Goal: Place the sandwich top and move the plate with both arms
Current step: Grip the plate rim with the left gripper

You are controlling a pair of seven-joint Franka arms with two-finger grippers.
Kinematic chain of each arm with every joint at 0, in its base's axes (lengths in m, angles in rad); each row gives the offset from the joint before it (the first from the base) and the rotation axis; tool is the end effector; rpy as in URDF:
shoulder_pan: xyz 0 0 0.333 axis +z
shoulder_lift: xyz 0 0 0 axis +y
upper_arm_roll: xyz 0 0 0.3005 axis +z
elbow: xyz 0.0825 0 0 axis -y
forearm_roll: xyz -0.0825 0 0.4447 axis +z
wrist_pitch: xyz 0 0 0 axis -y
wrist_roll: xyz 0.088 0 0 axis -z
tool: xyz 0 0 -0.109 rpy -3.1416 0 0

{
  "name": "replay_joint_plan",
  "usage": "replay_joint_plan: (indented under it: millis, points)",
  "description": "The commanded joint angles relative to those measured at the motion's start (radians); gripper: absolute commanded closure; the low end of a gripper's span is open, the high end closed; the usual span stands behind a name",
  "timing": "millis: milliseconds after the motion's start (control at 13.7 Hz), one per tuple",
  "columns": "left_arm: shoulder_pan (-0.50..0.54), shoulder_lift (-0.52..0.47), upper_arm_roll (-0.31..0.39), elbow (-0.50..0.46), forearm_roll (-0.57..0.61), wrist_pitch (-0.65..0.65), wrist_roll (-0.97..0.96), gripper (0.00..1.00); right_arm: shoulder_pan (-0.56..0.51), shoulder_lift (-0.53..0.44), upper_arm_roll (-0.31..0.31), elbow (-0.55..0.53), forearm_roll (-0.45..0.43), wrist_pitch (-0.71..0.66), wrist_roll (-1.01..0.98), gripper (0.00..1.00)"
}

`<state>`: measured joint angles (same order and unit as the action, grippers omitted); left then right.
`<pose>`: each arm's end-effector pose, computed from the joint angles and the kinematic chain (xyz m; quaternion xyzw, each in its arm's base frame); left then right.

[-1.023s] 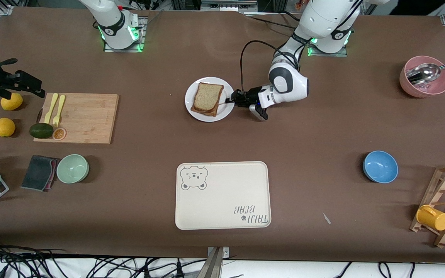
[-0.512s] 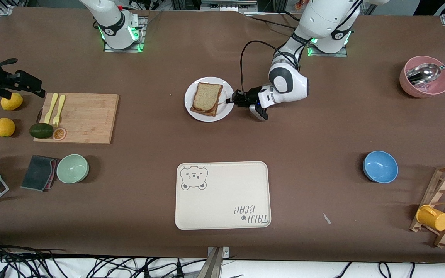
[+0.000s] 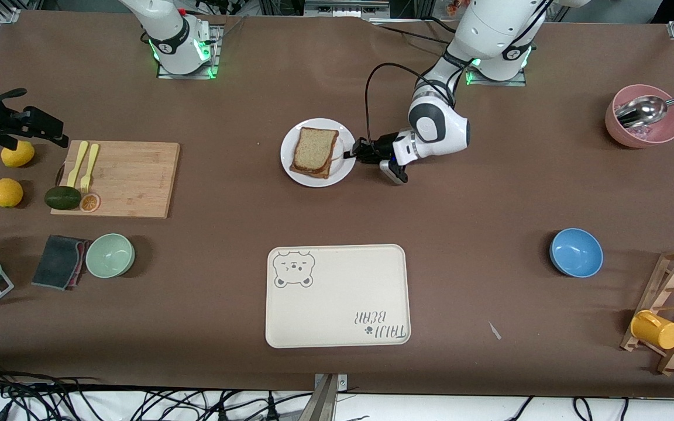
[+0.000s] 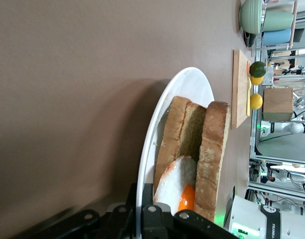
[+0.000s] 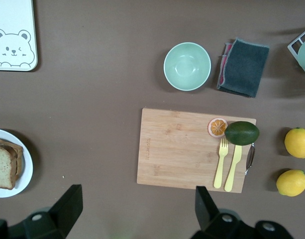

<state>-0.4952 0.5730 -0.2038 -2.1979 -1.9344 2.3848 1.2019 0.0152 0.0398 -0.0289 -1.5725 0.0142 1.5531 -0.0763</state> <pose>0.3876 -0.3601 0.0353 0.8688 -0.0200 -0.0141 0.4945 0.6235 -0.0067 0.5800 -0.9991 -0.0312 0.0293 0.0078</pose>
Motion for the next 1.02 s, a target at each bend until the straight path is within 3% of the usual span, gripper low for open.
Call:
replay_joint_plan:
  millis: [0, 512, 804, 950]
  points:
    - [0.03, -0.012, -0.003, 0.006, -0.038, -0.006, 0.031, 1.0, -0.003, -0.015, -0.002, -0.014, 0.016, -0.004, 0.01, 0.0]
    - [0.089, -0.016, -0.002, 0.075, -0.037, -0.004, 0.012, 1.0, -0.003, -0.015, -0.002, -0.014, 0.018, -0.004, 0.01, 0.0]
    - [0.136, 0.004, 0.009, 0.162, -0.023, 0.002, -0.013, 1.0, -0.003, -0.017, -0.002, -0.014, 0.018, -0.004, 0.01, 0.0]
    - [0.142, 0.031, 0.039, 0.232, 0.044, 0.005, -0.076, 1.0, -0.003, -0.017, -0.002, -0.014, 0.018, -0.004, 0.01, 0.0]
